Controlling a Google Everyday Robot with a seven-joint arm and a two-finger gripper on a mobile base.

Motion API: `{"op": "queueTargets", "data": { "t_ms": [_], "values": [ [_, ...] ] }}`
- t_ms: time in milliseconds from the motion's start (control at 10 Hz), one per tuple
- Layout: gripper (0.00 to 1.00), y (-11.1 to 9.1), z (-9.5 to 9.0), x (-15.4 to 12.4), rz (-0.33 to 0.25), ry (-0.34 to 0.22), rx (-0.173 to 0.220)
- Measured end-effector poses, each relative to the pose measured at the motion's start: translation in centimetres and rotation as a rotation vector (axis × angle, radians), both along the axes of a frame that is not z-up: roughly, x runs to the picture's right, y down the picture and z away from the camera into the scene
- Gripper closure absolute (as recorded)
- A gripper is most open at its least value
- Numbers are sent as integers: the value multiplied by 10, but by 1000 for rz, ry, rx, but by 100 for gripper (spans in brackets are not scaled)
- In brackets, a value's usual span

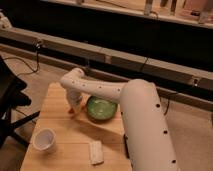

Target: Drag the pepper across the table

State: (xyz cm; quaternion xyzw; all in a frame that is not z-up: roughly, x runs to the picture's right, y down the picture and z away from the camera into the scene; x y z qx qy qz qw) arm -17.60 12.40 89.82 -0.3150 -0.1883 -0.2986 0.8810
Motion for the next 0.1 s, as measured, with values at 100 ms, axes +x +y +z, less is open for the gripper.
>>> {"op": "queueTargets", "data": {
  "t_ms": [100],
  "values": [
    [100, 0, 0, 2, 0, 1, -2]
  ]
}}
